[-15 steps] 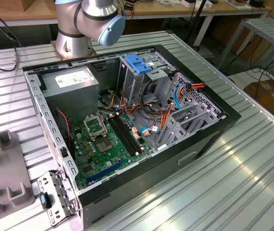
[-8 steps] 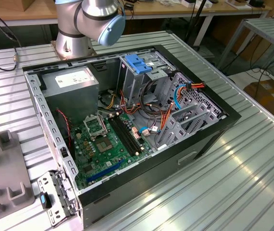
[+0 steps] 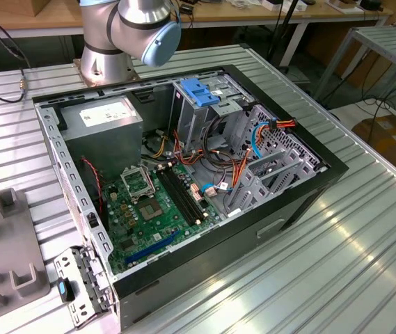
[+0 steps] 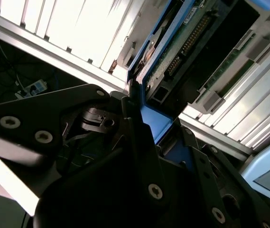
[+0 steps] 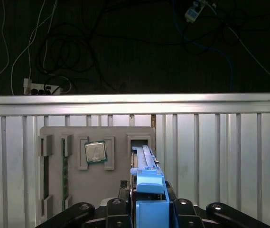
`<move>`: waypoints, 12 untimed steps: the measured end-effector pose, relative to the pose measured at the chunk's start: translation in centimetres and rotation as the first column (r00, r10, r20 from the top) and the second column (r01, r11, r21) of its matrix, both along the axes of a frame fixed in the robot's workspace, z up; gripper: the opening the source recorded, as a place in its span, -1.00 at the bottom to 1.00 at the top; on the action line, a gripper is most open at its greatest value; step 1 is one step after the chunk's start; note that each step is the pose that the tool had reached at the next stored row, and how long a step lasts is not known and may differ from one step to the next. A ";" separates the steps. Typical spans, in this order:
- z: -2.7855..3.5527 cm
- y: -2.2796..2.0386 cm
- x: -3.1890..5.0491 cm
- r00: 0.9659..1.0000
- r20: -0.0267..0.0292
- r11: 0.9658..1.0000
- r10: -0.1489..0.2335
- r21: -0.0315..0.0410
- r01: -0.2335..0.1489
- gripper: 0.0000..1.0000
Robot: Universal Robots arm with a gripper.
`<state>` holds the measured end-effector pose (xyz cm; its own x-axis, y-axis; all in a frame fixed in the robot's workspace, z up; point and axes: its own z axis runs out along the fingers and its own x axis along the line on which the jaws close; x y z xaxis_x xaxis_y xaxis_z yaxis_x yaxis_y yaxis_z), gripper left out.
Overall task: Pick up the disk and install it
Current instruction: 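Pick up the disk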
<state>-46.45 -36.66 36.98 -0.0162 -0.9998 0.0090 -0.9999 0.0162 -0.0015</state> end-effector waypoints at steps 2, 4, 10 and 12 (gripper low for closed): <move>0.14 0.00 0.00 1.000 0.000 1.000 0.000 0.000 0.000 -0.26; 0.34 0.00 0.00 1.000 0.001 1.000 0.000 0.000 0.000 -0.26; 1.19 0.00 0.00 1.000 0.001 1.000 0.000 0.000 0.000 -0.26; 1.47 0.00 -0.01 1.000 0.001 1.000 0.000 0.000 0.000 -0.26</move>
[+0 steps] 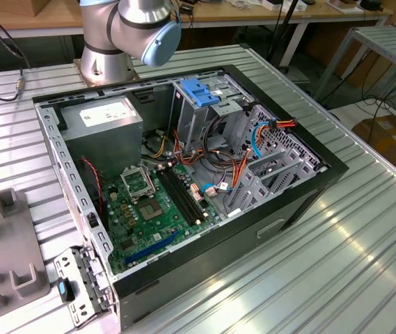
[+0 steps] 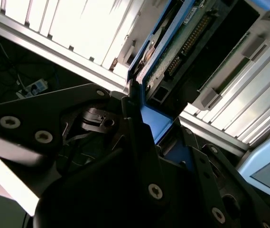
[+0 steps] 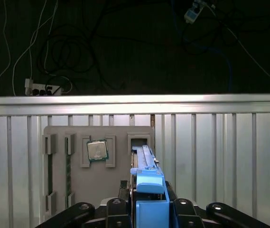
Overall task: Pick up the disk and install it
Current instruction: 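Pick up the disk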
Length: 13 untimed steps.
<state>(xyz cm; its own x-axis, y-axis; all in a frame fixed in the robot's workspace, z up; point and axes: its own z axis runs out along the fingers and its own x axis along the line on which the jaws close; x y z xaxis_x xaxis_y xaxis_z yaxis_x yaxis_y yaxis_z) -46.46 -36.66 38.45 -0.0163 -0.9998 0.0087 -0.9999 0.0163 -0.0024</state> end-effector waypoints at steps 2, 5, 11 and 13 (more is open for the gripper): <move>0.29 0.00 0.01 1.000 0.000 1.000 0.000 0.000 0.000 -0.26; 0.83 0.00 0.01 1.000 0.000 1.000 0.000 0.000 0.000 -0.26; 1.60 0.00 0.01 1.000 0.000 1.000 0.000 0.000 0.000 -0.26; 1.88 0.00 0.01 1.000 0.000 1.000 0.000 0.000 0.000 -0.26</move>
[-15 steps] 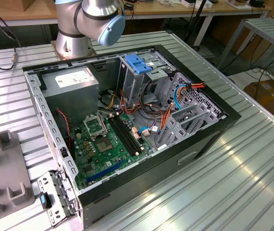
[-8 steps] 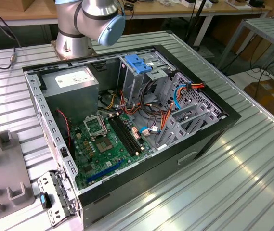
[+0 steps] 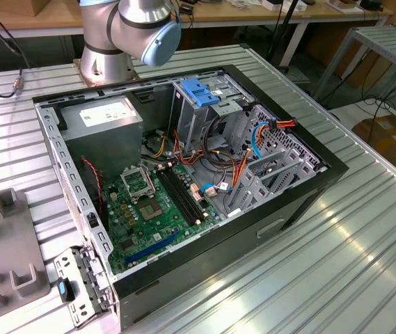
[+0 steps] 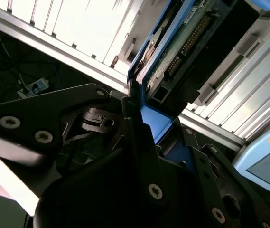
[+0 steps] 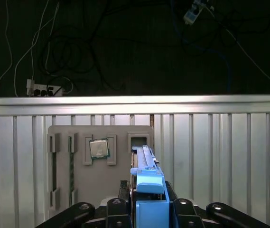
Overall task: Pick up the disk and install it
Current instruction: 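Pick up the disk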
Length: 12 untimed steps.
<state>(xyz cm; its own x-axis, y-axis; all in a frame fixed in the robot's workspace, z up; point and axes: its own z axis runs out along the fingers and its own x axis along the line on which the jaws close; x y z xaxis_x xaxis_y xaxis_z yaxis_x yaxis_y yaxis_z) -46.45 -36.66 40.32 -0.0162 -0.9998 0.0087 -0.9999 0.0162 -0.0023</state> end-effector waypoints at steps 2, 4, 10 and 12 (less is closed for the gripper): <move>0.33 0.00 0.00 1.000 0.000 1.000 0.000 0.000 0.000 -0.26; 0.68 0.00 0.00 1.000 0.000 1.000 0.000 0.000 0.000 -0.26; 1.02 0.00 0.00 1.000 0.000 1.000 0.000 0.002 0.000 -0.26; 1.03 -0.01 0.00 1.000 0.000 1.000 0.000 0.003 0.000 -0.26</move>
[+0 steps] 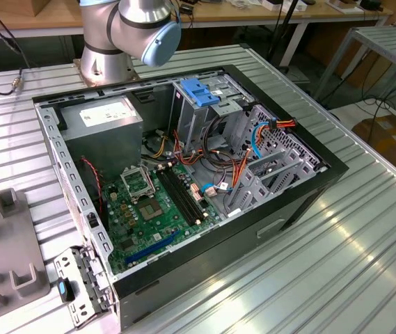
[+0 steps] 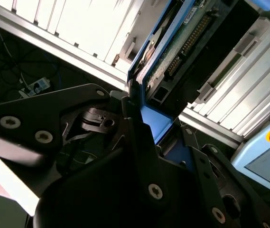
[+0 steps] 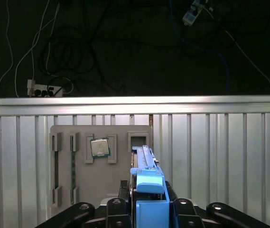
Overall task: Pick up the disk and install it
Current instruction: 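Pick up the disk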
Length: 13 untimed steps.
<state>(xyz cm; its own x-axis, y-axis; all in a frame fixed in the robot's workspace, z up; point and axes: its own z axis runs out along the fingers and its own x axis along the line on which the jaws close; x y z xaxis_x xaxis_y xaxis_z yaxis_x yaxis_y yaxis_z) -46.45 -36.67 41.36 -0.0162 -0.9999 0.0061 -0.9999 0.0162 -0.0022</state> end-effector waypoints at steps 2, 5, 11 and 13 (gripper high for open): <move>0.02 0.00 0.00 1.000 0.000 1.000 0.000 0.000 0.000 -0.26; 0.19 0.00 0.00 1.000 0.000 1.000 0.000 0.000 0.000 -0.26; 1.13 0.00 0.00 1.000 0.000 1.000 0.000 0.000 0.000 -0.26; 1.48 0.00 0.00 1.000 0.000 1.000 0.000 0.000 0.000 -0.26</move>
<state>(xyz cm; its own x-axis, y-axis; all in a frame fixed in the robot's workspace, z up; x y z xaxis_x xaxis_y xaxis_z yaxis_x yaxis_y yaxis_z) -46.46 -36.67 42.84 -0.0162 -0.9999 0.0060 -0.9999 0.0162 -0.0023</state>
